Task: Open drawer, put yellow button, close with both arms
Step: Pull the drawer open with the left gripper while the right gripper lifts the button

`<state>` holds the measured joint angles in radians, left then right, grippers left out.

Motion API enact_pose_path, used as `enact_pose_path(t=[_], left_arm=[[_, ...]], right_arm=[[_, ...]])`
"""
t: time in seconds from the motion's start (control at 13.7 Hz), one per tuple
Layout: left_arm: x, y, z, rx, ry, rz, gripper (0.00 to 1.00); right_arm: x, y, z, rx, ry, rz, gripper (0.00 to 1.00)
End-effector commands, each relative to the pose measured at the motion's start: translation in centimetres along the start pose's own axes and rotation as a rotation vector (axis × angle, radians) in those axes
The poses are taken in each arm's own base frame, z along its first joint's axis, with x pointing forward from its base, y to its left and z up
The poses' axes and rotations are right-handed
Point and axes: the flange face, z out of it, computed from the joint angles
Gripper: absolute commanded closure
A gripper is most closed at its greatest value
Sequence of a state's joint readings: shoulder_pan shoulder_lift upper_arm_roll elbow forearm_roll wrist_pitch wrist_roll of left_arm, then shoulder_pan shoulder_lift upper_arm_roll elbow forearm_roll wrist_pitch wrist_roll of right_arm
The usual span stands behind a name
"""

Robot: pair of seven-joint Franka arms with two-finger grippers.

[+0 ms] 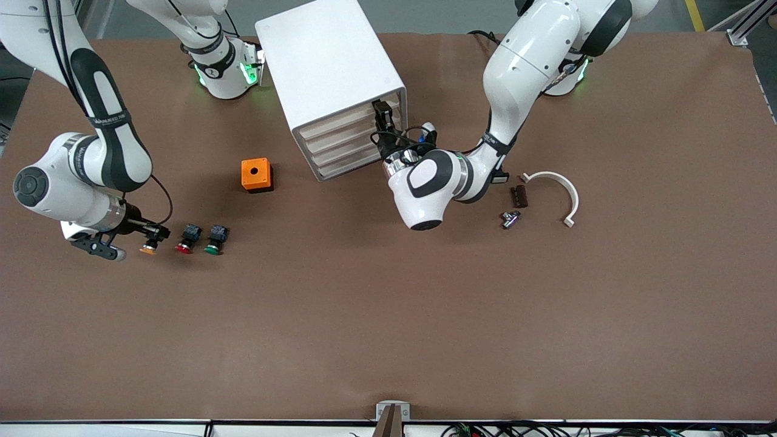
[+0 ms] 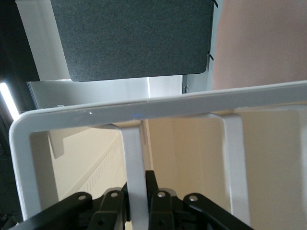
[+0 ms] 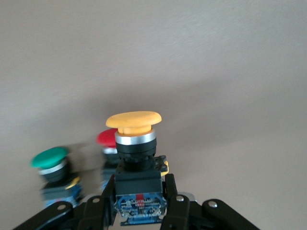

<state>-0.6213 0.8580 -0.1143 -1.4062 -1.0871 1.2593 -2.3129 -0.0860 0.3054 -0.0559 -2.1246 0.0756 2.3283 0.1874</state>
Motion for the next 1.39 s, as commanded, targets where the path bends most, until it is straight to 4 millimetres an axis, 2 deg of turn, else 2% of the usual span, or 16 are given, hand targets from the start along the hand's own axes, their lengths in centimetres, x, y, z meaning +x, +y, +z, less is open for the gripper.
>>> enact_pose_path(t=[0.0, 0.15, 0.37, 0.44, 0.73, 0.95, 1.32], left_arm=[[0.5, 0.5, -1.4, 0.002, -0.022, 0.003, 0.90], [0.9, 0.4, -2.6, -0.004, -0.042, 0.004, 0.90], [1.9, 0.9, -4.6, -0.005, -0.077, -0.004, 0.90], [2.1, 1.0, -5.1, -0.005, -0.087, -0.004, 0.90], [3.5, 1.3, -8.3, -0.020, -0.146, -0.006, 0.89], [4.8, 1.9, -11.0, -0.037, -0.206, -0.013, 0.89], [6.1, 2.1, -13.8, -0.063, -0.267, -0.014, 0.87]], right_arm=[[-1.5, -3.4, -3.7, 0.007, -0.022, 0.064, 1.00], [-3.0, -5.5, -6.1, 0.006, -0.028, 0.099, 1.00], [-5.7, -11.2, -10.2, -0.014, -0.053, 0.218, 1.00], [-6.7, -13.6, -11.7, -0.026, -0.062, 0.244, 1.00], [-9.7, -19.7, -17.3, -0.024, -0.055, 0.312, 1.00], [-12.4, -22.6, -19.4, 0.008, -0.051, 0.363, 1.00], [-19.0, -28.7, -20.0, -0.006, -0.046, 0.462, 1.00]])
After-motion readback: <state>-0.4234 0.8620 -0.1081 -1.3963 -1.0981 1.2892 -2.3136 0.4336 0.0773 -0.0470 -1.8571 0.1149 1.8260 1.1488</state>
